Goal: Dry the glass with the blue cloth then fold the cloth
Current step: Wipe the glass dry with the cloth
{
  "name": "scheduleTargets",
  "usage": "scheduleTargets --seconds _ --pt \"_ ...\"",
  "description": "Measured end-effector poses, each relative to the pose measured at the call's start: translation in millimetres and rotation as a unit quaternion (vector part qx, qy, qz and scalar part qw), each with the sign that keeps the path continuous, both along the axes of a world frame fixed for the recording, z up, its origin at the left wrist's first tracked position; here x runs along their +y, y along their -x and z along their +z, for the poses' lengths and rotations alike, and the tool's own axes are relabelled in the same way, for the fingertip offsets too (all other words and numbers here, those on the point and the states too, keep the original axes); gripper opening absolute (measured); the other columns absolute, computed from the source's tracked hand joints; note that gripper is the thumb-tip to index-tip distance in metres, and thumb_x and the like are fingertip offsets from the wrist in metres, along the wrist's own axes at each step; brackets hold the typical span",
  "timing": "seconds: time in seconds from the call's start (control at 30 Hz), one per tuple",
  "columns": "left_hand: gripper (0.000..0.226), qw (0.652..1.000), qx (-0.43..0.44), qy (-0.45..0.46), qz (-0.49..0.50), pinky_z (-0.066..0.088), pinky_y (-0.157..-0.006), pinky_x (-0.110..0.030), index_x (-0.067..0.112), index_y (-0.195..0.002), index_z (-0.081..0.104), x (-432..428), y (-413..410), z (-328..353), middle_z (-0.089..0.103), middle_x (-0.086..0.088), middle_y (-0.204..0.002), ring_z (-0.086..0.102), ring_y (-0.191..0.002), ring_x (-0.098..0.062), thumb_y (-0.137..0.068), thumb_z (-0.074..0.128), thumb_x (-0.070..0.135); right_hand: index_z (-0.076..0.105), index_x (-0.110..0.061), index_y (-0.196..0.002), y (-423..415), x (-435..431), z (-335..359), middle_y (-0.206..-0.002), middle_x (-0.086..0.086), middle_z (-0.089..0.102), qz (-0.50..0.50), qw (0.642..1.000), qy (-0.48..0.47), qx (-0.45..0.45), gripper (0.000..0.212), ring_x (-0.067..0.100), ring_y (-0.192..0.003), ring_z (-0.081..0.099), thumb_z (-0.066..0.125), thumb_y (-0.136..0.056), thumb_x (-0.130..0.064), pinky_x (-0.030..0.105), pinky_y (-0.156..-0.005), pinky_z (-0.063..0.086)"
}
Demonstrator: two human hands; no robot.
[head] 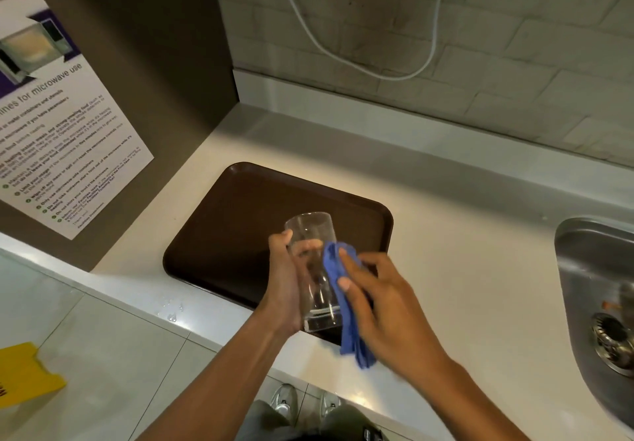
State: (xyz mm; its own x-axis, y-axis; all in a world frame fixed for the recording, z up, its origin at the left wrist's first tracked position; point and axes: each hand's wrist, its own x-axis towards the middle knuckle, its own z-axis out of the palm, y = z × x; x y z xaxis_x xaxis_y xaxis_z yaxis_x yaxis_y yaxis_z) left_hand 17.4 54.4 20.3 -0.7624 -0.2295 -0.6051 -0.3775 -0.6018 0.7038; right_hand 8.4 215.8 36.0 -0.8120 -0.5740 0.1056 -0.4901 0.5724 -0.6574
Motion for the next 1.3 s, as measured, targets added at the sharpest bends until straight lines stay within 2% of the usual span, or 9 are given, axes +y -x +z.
scheduleTargets --seconds 0.13,0.3,0.33,0.4,0.47,0.8,0.97,1.1,1.3 --pt "0.073 0.998 0.017 -0.051 -0.014 0.053 -0.09 -0.051 0.008 -0.119 0.07 11 -2 4 0.072 -0.025 -0.113 0.068 -0.097 -0.037 -0.093 0.03 0.063 0.038 -0.037 -0.146 30 -10 8 -0.132 -0.005 0.046 -0.066 0.997 -0.001 0.034 0.046 0.002 -0.103 0.05 0.037 -0.101 -0.047 0.006 -0.088 0.039" --pt "0.059 0.998 0.046 -0.032 -0.013 0.058 -0.052 -0.03 0.009 -0.083 0.068 2 1 4 0.072 -0.012 -0.075 0.073 -0.06 -0.019 -0.087 0.055 0.066 0.039 -0.032 -0.148 -7 -2 3 -0.133 -0.001 0.042 0.038 0.998 -0.016 0.053 0.051 -0.003 -0.101 0.048 0.039 -0.1 -0.049 -0.001 -0.086 0.039" --pt "0.061 0.999 0.043 -0.024 -0.019 0.059 -0.051 -0.027 0.007 -0.085 0.069 3 0 1 0.073 -0.014 -0.075 0.074 -0.058 -0.018 -0.093 0.046 0.063 0.041 -0.031 -0.147 0 -4 1 -0.13 -0.002 0.043 0.023 0.999 -0.009 0.045 0.05 -0.004 -0.099 0.048 0.041 -0.1 -0.048 -0.001 -0.086 0.039" --pt "0.068 0.998 0.039 -0.046 -0.023 0.062 -0.068 -0.035 0.006 -0.102 0.073 7 -6 -4 0.077 -0.019 -0.091 0.075 -0.075 -0.025 -0.1 0.027 0.056 0.044 -0.034 -0.144 19 -8 0 -0.126 -0.007 0.045 -0.039 0.999 0.004 0.017 0.046 -0.001 -0.1 0.051 0.043 -0.099 -0.045 0.003 -0.085 0.041" --pt "0.068 0.996 0.039 -0.08 -0.025 0.056 -0.083 -0.047 0.009 -0.112 0.074 8 -12 -4 0.074 -0.023 -0.108 0.072 -0.09 -0.033 -0.097 0.028 0.057 0.049 -0.035 -0.141 32 -8 5 -0.125 -0.007 0.05 -0.064 0.998 0.021 0.009 0.043 0.004 -0.103 0.055 0.045 -0.1 -0.045 0.013 -0.089 0.046" --pt "0.07 0.995 0.069 -0.024 -0.064 0.061 -0.078 -0.044 0.025 -0.116 0.074 -1 -2 -1 0.077 -0.014 -0.111 0.076 -0.097 -0.029 -0.089 0.03 0.073 0.042 -0.037 -0.144 26 -14 19 -0.129 -0.007 0.047 -0.055 0.998 0.003 0.025 0.047 0.0 -0.103 0.047 0.046 -0.098 -0.046 -0.001 -0.086 0.034" --pt "0.072 0.995 0.05 0.042 -0.075 0.054 -0.097 -0.055 0.031 -0.131 0.064 0 -4 -12 0.073 -0.01 -0.122 0.071 -0.111 -0.031 -0.086 0.037 0.08 0.043 -0.033 -0.144 26 -19 20 -0.132 -0.001 0.048 -0.055 0.995 -0.053 0.067 0.052 0.003 -0.102 0.046 0.038 -0.095 -0.05 -0.003 -0.082 0.023" --pt "0.081 0.994 0.048 0.072 -0.064 0.061 -0.082 -0.048 0.033 -0.129 0.062 12 -5 -16 0.074 -0.005 -0.119 0.075 -0.102 -0.024 -0.07 0.053 0.087 0.046 -0.03 -0.143 24 -22 16 -0.13 0.002 0.048 -0.068 0.994 -0.061 0.065 0.049 0.012 -0.104 0.055 0.043 -0.097 -0.046 0.002 -0.082 0.026" --pt "0.068 0.995 0.04 0.082 -0.036 0.061 -0.07 -0.039 0.027 -0.11 0.071 -1 4 -11 0.08 -0.01 -0.1 0.079 -0.086 -0.023 -0.086 0.032 0.078 0.048 -0.036 -0.139 14 -8 3 -0.121 -0.011 0.051 -0.062 0.997 -0.046 -0.013 0.046 0.0 -0.088 0.052 0.037 -0.098 -0.052 -0.002 -0.072 0.035"
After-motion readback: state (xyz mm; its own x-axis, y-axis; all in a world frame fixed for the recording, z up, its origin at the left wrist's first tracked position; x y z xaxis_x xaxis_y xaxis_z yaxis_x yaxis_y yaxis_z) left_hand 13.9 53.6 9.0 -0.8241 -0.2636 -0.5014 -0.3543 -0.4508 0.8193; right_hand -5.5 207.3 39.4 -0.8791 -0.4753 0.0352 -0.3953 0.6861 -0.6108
